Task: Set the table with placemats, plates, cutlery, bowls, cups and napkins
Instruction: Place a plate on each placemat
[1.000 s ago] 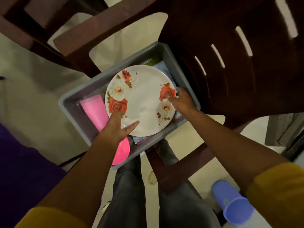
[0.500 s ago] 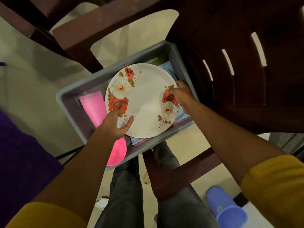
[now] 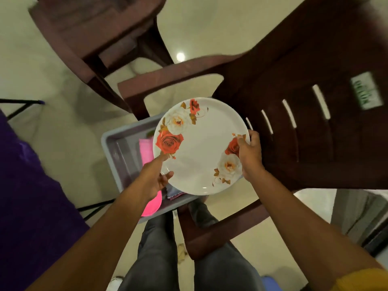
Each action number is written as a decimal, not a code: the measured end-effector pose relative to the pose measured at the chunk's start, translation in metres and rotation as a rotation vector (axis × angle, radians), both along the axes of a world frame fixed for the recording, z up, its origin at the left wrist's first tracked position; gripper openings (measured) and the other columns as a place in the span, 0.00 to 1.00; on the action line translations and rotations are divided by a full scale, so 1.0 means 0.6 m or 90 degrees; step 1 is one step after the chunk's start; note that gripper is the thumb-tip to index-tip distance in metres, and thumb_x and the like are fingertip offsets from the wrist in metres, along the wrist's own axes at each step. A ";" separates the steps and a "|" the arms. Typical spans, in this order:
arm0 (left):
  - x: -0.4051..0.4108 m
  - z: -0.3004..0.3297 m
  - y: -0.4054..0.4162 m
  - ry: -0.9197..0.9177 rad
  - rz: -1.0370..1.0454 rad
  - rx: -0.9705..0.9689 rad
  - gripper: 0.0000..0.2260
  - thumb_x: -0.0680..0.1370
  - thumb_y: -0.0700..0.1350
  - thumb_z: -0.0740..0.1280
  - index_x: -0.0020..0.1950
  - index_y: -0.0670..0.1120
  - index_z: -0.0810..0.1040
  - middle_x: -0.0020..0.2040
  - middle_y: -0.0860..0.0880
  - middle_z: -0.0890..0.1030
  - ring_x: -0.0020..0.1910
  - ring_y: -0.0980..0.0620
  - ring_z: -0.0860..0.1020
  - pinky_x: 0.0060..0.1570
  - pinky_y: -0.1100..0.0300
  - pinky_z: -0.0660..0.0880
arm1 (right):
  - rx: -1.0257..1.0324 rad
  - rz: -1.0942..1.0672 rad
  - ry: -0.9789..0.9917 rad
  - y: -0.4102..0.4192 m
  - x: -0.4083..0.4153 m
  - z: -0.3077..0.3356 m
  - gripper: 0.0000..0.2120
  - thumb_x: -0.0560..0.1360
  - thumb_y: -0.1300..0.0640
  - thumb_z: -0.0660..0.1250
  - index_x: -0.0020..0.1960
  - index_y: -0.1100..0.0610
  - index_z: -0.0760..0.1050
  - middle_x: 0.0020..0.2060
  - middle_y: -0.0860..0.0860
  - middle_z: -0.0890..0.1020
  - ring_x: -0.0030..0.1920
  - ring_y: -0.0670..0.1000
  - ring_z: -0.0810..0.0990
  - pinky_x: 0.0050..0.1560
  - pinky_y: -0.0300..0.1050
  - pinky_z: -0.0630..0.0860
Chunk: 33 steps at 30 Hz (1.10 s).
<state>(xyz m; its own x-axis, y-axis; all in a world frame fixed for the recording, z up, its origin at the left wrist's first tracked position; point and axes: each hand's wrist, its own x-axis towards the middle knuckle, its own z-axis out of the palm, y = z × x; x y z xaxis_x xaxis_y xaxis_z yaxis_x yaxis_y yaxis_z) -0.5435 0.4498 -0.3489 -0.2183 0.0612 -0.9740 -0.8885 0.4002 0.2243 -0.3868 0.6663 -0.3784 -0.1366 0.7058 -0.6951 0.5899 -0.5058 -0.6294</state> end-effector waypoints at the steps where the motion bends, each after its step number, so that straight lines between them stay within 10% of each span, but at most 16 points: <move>1: 0.004 0.025 -0.009 0.022 -0.015 -0.004 0.14 0.81 0.55 0.70 0.62 0.49 0.82 0.53 0.49 0.86 0.32 0.57 0.76 0.26 0.66 0.68 | 0.028 0.010 0.005 0.001 0.004 0.022 0.11 0.82 0.47 0.63 0.63 0.36 0.71 0.57 0.45 0.79 0.58 0.51 0.80 0.58 0.61 0.82; 4: 0.029 0.086 -0.053 0.137 -0.020 -0.019 0.15 0.83 0.57 0.66 0.57 0.46 0.82 0.33 0.50 0.78 0.25 0.56 0.64 0.26 0.62 0.63 | 0.134 0.113 0.007 0.003 0.017 0.094 0.10 0.83 0.46 0.62 0.64 0.39 0.72 0.57 0.46 0.80 0.58 0.51 0.81 0.58 0.60 0.82; 11: 0.100 0.213 -0.146 0.275 0.162 0.056 0.14 0.85 0.53 0.64 0.58 0.42 0.78 0.54 0.42 0.84 0.51 0.44 0.81 0.51 0.49 0.82 | 0.253 0.281 0.134 -0.020 -0.020 0.241 0.08 0.85 0.51 0.61 0.63 0.46 0.74 0.51 0.40 0.79 0.55 0.45 0.81 0.52 0.46 0.83; 15: 0.128 0.281 -0.203 0.297 0.331 0.150 0.21 0.86 0.60 0.56 0.54 0.44 0.79 0.51 0.43 0.85 0.47 0.45 0.83 0.43 0.50 0.81 | 0.243 0.342 0.216 -0.068 -0.048 0.299 0.08 0.85 0.52 0.62 0.63 0.47 0.75 0.55 0.47 0.82 0.56 0.47 0.82 0.52 0.45 0.83; 19: 0.141 0.321 -0.273 0.294 0.458 0.225 0.31 0.84 0.68 0.50 0.69 0.49 0.80 0.63 0.41 0.84 0.62 0.39 0.83 0.64 0.40 0.77 | 0.212 0.382 0.272 -0.147 -0.082 0.350 0.06 0.85 0.56 0.63 0.57 0.49 0.78 0.52 0.50 0.84 0.53 0.51 0.84 0.51 0.47 0.83; 33: 0.232 0.344 -0.575 0.413 0.729 0.302 0.30 0.81 0.67 0.63 0.78 0.52 0.73 0.75 0.39 0.74 0.72 0.34 0.73 0.72 0.32 0.67 | 0.187 0.440 0.274 -0.491 -0.148 0.406 0.16 0.74 0.46 0.78 0.47 0.55 0.76 0.41 0.51 0.84 0.42 0.51 0.85 0.41 0.48 0.84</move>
